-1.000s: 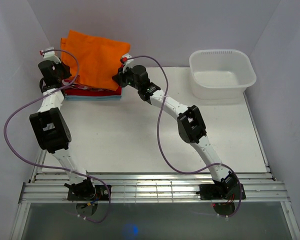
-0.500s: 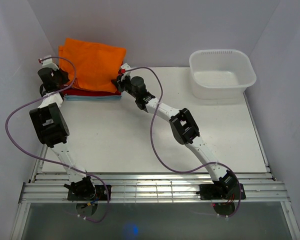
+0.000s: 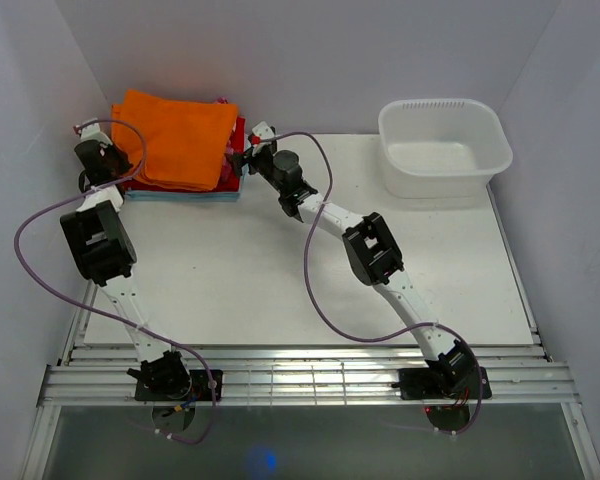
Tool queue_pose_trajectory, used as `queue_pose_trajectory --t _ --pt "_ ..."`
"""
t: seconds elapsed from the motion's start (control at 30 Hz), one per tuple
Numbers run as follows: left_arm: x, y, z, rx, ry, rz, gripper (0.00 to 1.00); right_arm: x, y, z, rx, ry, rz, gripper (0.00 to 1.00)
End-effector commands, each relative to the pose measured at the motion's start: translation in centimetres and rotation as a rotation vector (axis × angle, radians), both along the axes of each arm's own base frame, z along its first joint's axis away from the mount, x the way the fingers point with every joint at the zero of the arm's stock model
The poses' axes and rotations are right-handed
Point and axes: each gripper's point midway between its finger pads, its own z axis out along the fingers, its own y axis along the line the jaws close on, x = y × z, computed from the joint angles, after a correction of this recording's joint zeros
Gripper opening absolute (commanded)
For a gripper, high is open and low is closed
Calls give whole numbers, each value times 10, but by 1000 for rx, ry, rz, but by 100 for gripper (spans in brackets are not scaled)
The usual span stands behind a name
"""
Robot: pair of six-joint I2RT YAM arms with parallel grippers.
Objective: Fold and stack the trousers
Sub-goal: Neatly place the folded trousers to the corner
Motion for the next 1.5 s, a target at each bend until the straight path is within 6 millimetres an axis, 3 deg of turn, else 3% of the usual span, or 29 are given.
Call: queue_pose_trajectory --t 0.0,0.03,0.1,0.13,0.17,0.2,0.27,0.3,0.33,0.43,0.47,0.53,0.57,0.6,0.67,0.7,0.73,0.77,0.83,0.87,0.9,0.97,1.0,1.03,1.07,1.1,1.13,1.27,1.47 --pt "-4 67 54 108 -94 208 10 5 -34 82 58 -147 -81 96" --pt "-6 74 50 104 -78 249 34 7 -45 99 58 -159 -94 95" --pt "-5 75 49 99 -53 254 68 13 -58 94 12 -107 -110 92" --pt "-5 74 47 96 -39 242 93 21 -72 97 9 -90 -133 91" --pt "-6 70 42 90 -6 221 98 18 -83 120 18 -97 -142 90" --pt "-7 68 46 86 1 219 98 18 -90 116 -1 -72 -142 90" --pt "-15 66 45 56 55 222 98 12 -109 134 -39 -33 -120 90" --pt "-16 66 57 56 56 224 98 8 -114 127 -70 0 -109 90" --pt "-20 66 60 53 78 230 98 0 -126 137 -103 30 -90 90" --pt "-41 63 72 37 169 234 98 -22 -149 133 -202 150 -25 90" --pt "-53 58 64 16 238 206 98 -29 -155 130 -225 190 -1 90" --pt "-65 39 82 38 267 94 98 -47 -174 131 -267 268 65 90" --pt "-78 27 76 22 330 47 98 -58 -187 110 -319 377 76 90" --pt "-88 18 91 79 341 -20 98 -63 -203 105 -330 428 87 90" --pt "-112 -15 82 49 407 -175 98 -90 -230 90 -360 517 100 90" --pt "-122 -27 83 49 416 -231 98 -100 -242 85 -366 532 98 90" --pt "-135 -45 100 79 389 -313 98 -112 -267 105 -358 495 80 90" --pt "-154 -62 83 34 446 -375 98 -124 -281 76 -384 560 81 90" --pt "-177 -86 87 41 460 -464 98 -143 -318 78 -395 591 41 90" --pt "-194 -110 67 -20 518 -534 98 -150 -331 70 -398 622 28 90" --pt "-204 -126 63 -32 533 -582 98 -161 -357 44 -397 711 -1 90" --pt "-220 -163 61 -8 550 -657 98 -184 -377 43 -373 723 -12 90" --pt "-234 -180 40 -33 596 -691 98 -197 -395 18 -362 791 -35 90" --pt "-240 -193 35 -23 607 -710 98 -211 -400 22 -350 780 -33 90" --pt "-241 -222 39 8 584 -744 98 -219 -406 13 -360 794 -39 90" --pt "-252 -234 20 8 637 -754 98 -227 -410 4 -370 814 -49 90" --pt "-255 -247 17 9 642 -775 98 -243 -415 -15 -385 865 -67 90" --pt "-263 -304 4 -8 660 -863 98 -275 -420 -43 -393 931 -75 90" --pt "-261 -323 -2 -49 668 -875 98 -294 -424 -48 -388 916 -104 90"
